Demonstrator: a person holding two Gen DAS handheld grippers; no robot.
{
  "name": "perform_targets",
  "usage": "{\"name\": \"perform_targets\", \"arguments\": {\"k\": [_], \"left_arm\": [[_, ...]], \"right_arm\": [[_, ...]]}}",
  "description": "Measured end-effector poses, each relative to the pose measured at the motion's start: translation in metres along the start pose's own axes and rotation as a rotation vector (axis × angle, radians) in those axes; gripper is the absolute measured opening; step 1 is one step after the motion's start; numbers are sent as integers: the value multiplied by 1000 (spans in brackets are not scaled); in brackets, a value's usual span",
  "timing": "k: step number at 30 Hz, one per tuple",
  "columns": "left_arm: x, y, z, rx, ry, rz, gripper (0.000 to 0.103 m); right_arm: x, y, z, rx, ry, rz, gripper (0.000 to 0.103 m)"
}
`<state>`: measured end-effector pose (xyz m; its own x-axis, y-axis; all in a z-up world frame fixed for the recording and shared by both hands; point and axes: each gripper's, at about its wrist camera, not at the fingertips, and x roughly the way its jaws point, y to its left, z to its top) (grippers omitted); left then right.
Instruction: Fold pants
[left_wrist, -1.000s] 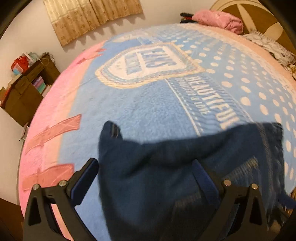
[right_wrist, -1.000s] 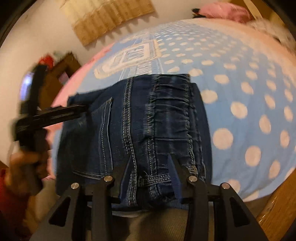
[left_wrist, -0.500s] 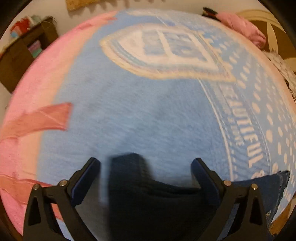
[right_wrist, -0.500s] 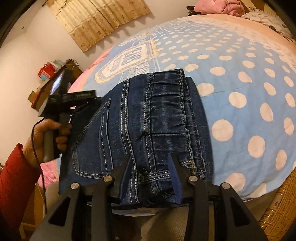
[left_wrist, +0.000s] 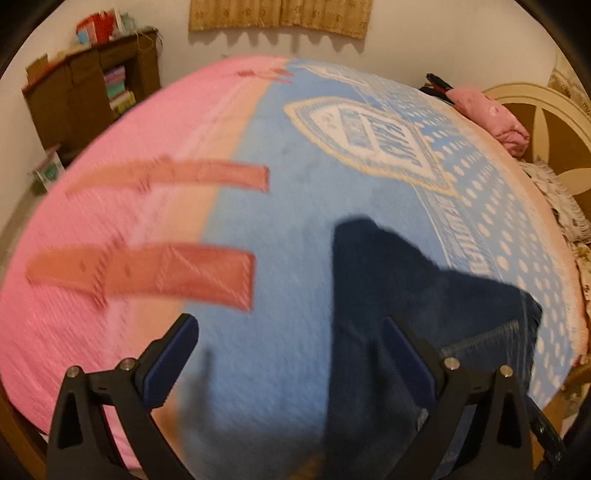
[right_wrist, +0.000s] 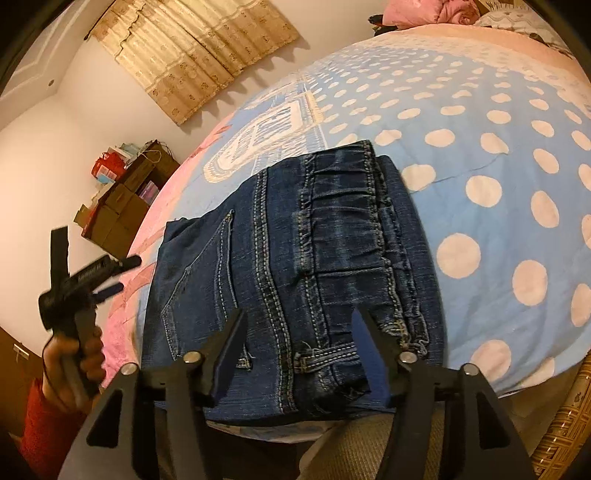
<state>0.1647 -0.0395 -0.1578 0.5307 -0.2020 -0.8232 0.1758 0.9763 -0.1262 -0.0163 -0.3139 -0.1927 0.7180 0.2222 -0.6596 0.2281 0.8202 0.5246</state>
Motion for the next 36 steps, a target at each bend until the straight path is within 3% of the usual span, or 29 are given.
{"name": "perform_targets", "arguments": {"k": [5, 7, 9, 14, 16, 18, 19, 22, 23, 24, 25, 27, 31, 32, 33, 34, 35, 36], "left_arm": [[29, -17, -16, 9, 87, -48, 101], [27, -20, -20, 21, 65, -46, 102], [26, -22, -22, 41, 65, -63, 102], [21, -17, -26, -17, 80, -251, 102], [23, -22, -24, -25, 73, -221, 102], [26, -32, -25, 2, 61, -165, 102], [27, -39, -27, 30, 54, -124, 102], [30, -57, -36, 98, 49, 9, 102], [28, -57, -40, 71, 46, 26, 102], [25, -55, -45, 41, 44, 29, 102], [23, -55, -49, 26, 42, 31, 103], [21, -53, -58, 33, 18, 31, 103], [17, -47, -71, 45, -49, 11, 103], [17, -47, -72, 51, -58, 14, 103], [17, -48, -72, 57, -65, 16, 103], [16, -47, -74, 58, -78, 14, 103], [13, -46, -77, 60, -98, 6, 103], [12, -45, -78, 62, -108, 3, 103]], "right_arm": [[2, 9, 5, -31, 10, -25, 66], [0, 14, 6, -65, 11, -13, 66], [-11, 14, 11, -77, -40, -55, 66], [-35, -44, 36, 196, -145, 72, 66], [-37, -52, 42, 230, -154, 20, 66], [-35, -33, 52, 142, -157, -4, 66], [-28, -9, 60, 38, -149, -14, 66], [5, 67, 75, -283, -101, -46, 48], [18, 85, 79, -334, -69, -22, 35], [37, 103, 85, -371, -20, 25, 21], [62, 123, 91, -391, 49, 100, 19], [99, 148, 100, -438, 129, 147, 19], [162, 176, 113, -551, 251, 148, 19], [182, 175, 113, -594, 297, 59, 19], [197, 171, 114, -614, 318, -47, 19], [200, 167, 120, -571, 319, -61, 19], [198, 154, 135, -451, 294, -44, 19], [192, 143, 147, -333, 271, 25, 20]]}}
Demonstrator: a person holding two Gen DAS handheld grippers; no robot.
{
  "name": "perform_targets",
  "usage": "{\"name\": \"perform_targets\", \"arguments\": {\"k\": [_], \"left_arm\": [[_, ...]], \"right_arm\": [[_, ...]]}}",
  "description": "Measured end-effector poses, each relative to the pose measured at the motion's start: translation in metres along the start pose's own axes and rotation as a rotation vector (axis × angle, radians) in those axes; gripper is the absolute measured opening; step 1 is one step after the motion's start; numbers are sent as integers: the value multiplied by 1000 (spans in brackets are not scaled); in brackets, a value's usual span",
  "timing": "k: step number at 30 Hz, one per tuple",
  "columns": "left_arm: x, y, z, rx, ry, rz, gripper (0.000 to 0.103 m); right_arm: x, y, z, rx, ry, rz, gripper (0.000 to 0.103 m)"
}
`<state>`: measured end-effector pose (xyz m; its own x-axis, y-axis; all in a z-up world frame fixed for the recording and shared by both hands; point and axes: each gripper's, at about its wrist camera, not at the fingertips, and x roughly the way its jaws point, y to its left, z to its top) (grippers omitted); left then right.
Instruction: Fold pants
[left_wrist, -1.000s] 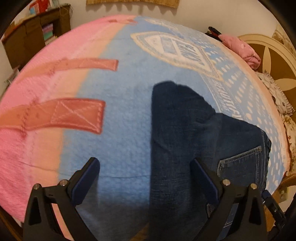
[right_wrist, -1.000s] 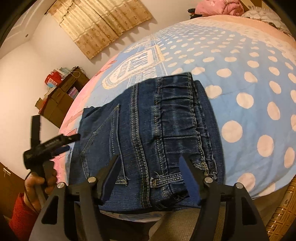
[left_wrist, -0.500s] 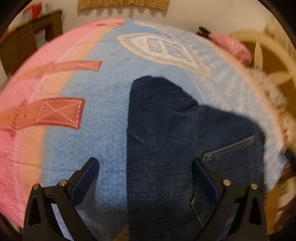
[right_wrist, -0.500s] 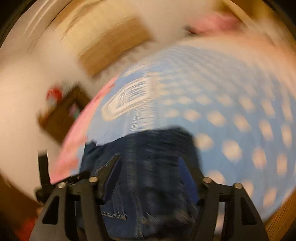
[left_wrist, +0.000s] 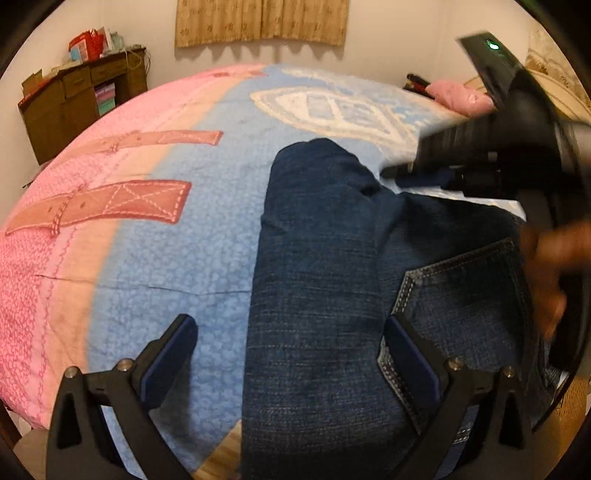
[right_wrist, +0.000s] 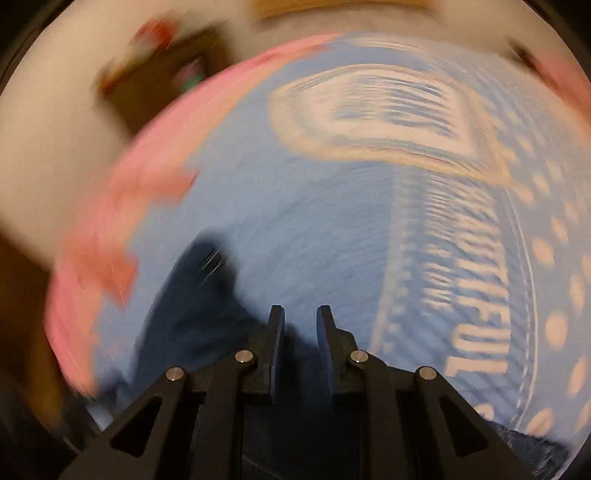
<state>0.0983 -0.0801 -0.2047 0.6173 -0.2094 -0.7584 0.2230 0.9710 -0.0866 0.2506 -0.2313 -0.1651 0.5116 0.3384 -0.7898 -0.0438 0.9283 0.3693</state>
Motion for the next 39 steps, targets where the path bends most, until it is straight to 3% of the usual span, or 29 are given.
{"name": "perform_targets", "arguments": {"k": [1, 2, 3, 5, 7, 12, 13, 14, 15, 18, 21, 23, 25, 27, 31, 32, 34, 38, 39], "left_arm": [[-4, 2, -2, -8, -11, -7, 103], [-7, 3, -4, -23, -22, -15, 103], [-10, 3, -5, -30, -28, -18, 103], [-11, -2, -6, -11, -37, -20, 103], [-7, -9, -8, 29, -34, -3, 103], [-3, -12, -12, 32, -48, 3, 103], [-3, -13, -12, 35, -51, 7, 103], [-2, -13, -12, 35, -55, 10, 103], [-1, -13, -12, 36, -57, 10, 103], [0, -15, -13, 40, -61, 11, 103], [0, -18, -15, 52, -75, 16, 103], [0, -19, -17, 46, -77, 5, 103], [-2, -18, -21, 44, -79, -4, 103], [-3, -17, -22, 45, -85, -1, 103], [-4, -21, -23, 43, -83, 7, 103], [-5, -22, -22, 44, -75, 10, 103], [-2, -20, -16, 50, -33, 13, 103], [-6, -20, 1, 78, 53, 30, 103], [-7, -21, 5, 92, 54, 48, 103]], "right_arm": [[-6, -8, 4, 79, -24, 113, 20], [-8, -15, 9, 175, -21, 287, 24], [-5, -18, 13, 224, 8, 388, 30], [6, -18, 22, 278, 76, 498, 57], [27, -13, 32, 296, 179, 533, 59], [58, 21, 39, 114, 353, 485, 57], [64, 33, 41, 51, 378, 465, 53], [70, 48, 43, -36, 384, 437, 38], [75, 52, 41, -62, 391, 425, 32], [102, 48, 52, -11, 402, 411, 16], [117, 30, 69, 164, 284, 525, 12], [110, 26, 74, 215, 209, 567, 12], [73, 25, 74, 153, 99, 556, 13], [40, 23, 63, 101, 63, 598, 13], [-2, 10, 11, 34, 146, 541, 13], [-3, 5, -5, 18, 174, 467, 13], [-5, -13, -33, 8, 192, 148, 11], [-81, -50, -66, 158, -63, 225, 13], [-105, -64, -78, 211, -146, 249, 21]]}}
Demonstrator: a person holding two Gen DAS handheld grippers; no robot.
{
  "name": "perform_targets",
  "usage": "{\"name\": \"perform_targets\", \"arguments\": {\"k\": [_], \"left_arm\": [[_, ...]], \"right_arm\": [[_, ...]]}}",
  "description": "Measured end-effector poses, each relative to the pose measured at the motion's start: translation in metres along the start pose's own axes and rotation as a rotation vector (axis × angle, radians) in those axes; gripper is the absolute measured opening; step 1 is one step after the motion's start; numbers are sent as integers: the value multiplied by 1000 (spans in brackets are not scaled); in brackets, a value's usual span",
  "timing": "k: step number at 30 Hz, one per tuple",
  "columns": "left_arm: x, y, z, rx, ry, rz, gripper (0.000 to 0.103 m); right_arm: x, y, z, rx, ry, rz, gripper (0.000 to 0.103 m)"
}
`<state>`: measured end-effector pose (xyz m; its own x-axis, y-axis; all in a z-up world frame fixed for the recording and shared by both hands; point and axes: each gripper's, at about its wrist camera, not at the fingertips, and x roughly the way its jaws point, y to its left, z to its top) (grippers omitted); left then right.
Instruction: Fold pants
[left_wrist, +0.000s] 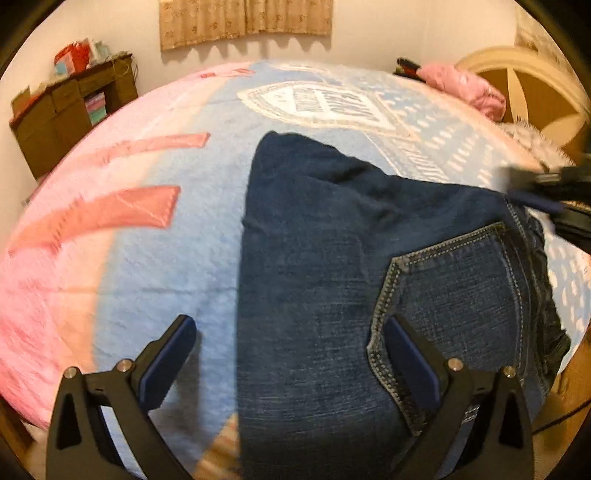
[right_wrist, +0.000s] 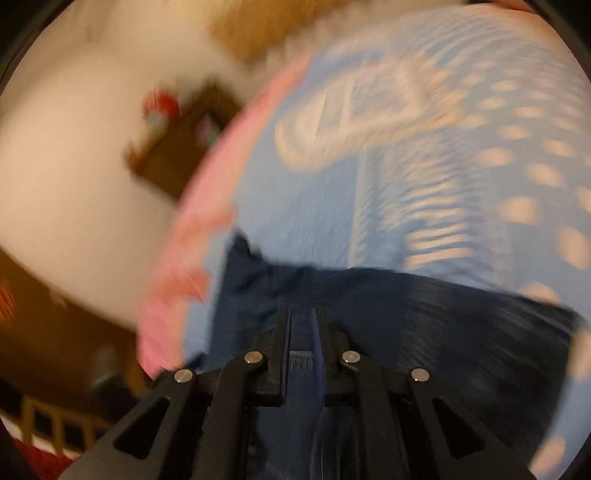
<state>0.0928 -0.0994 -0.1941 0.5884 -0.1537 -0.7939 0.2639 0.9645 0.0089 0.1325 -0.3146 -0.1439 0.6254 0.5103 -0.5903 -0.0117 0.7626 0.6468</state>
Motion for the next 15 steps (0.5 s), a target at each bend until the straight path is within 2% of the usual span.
{"name": "perform_targets", "arguments": {"k": [1, 2, 3, 5, 8, 11, 15], "left_arm": [[-2, -1, 3, 9, -2, 20, 103], [-4, -1, 7, 15, -4, 44, 103], [-5, -2, 12, 19, 1, 56, 103], [-1, -2, 22, 22, 34, 58, 103], [8, -3, 34, 25, 79, 97, 103], [15, -2, 38, 23, 95, 84, 103], [27, 4, 40, -3, 137, 51, 103]], "right_arm": [[-27, -13, -7, 50, -79, 12, 32], [-46, -22, -14, 89, -137, 2, 64], [-67, -36, -23, 134, -204, -24, 87], [-101, -62, -36, 220, -293, -81, 89], [-126, -96, -60, 333, -306, -123, 89], [-122, -111, -74, 348, -289, -181, 89], [-99, -115, -84, 390, -223, -145, 89]]}}
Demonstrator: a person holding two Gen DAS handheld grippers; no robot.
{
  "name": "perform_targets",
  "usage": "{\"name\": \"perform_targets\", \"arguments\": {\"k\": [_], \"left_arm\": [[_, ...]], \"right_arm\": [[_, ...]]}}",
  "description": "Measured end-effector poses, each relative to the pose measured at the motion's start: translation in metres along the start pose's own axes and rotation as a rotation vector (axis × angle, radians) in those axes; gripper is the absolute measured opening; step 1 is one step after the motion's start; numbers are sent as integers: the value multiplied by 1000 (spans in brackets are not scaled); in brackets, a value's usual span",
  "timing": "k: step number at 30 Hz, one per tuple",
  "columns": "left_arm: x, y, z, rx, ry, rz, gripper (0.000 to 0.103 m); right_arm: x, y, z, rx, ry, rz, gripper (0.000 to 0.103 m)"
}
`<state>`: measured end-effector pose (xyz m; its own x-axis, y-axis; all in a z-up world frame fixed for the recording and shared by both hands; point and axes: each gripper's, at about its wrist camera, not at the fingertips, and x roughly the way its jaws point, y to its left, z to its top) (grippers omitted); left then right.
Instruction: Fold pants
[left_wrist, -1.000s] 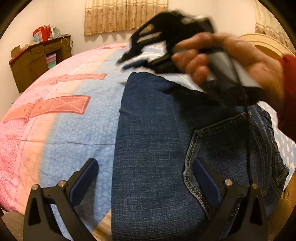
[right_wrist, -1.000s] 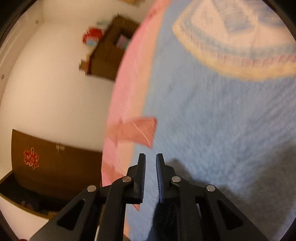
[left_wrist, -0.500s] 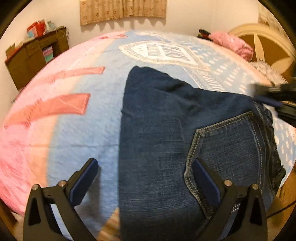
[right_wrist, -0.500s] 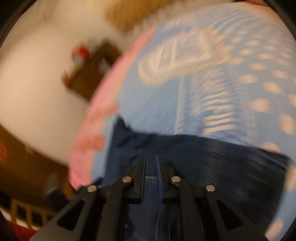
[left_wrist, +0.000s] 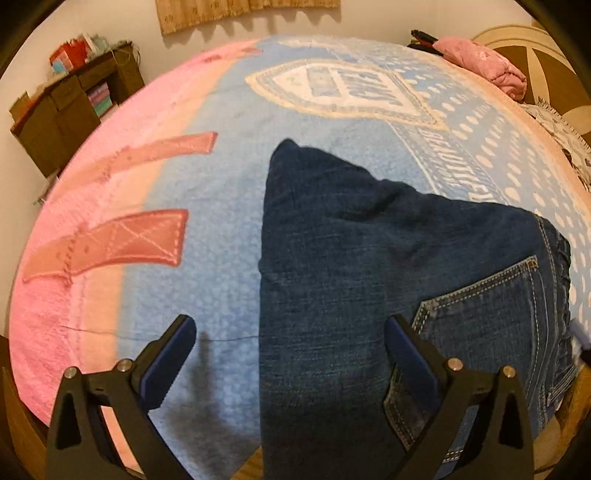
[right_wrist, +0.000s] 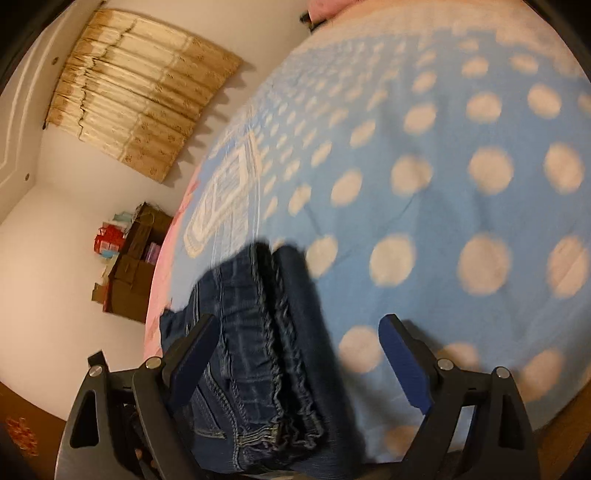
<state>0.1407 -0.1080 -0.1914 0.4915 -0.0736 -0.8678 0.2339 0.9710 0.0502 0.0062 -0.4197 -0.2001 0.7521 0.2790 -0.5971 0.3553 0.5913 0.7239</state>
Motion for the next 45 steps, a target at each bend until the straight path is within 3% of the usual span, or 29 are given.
{"name": "perform_targets", "arguments": {"k": [3, 8, 11, 14, 17, 19, 21, 24, 28, 29, 30, 32, 33, 35, 38, 39, 40, 41, 43, 45], "left_arm": [[4, 3, 4, -5, 15, -27, 103], [-3, 19, 6, -38, 8, -111, 103], [-3, 27, 7, -59, -9, -149, 103], [7, 33, 9, -94, 17, -198, 103], [7, 32, 10, -78, 9, -196, 103], [6, 31, 10, -59, 11, -193, 103], [3, 38, 14, -82, -2, -217, 103], [-8, 53, 17, -141, -66, -257, 103], [11, 49, 19, -131, 19, -287, 103], [12, 43, 18, -102, 11, -261, 103], [11, 38, 16, -72, 4, -248, 103], [12, 28, 13, -22, 15, -252, 103], [12, 23, 11, -7, 15, -245, 103], [13, 15, 8, 15, 8, -244, 103], [13, 7, 3, 20, -4, -268, 102], [11, 7, 2, 5, -2, -313, 100], [6, 8, 2, -15, -6, -368, 90], [2, 12, 2, -33, -17, -376, 84], [2, 21, 3, -67, -9, -363, 51], [7, 35, 5, -131, 7, -426, 42]], "right_arm": [[18, 19, -11, -72, 1, -55, 93], [39, 41, -27, -129, 85, -39, 93], [42, 50, -31, -184, 152, 44, 93], [43, 52, -32, -241, 192, 70, 93], [41, 29, -15, -157, 120, -15, 90], [39, 14, -9, -87, 90, 47, 90], [42, 16, -12, -112, 112, 73, 91], [56, 30, -24, -155, 236, 164, 91], [61, 32, -29, -137, 270, 247, 91], [57, 18, -29, -89, 270, 285, 87], [57, 7, -26, -56, 260, 283, 70], [55, -16, -24, 27, 237, 277, 50], [55, -27, -25, 81, 228, 313, 45], [52, -32, -30, 73, 219, 330, 45], [56, -25, -32, 53, 283, 359, 49], [60, -24, -33, 61, 308, 384, 49], [65, -24, -36, 67, 332, 414, 49], [66, -22, -37, 58, 344, 428, 49], [64, -20, -34, 6, 331, 364, 49], [62, -19, -34, -10, 302, 340, 48]]}}
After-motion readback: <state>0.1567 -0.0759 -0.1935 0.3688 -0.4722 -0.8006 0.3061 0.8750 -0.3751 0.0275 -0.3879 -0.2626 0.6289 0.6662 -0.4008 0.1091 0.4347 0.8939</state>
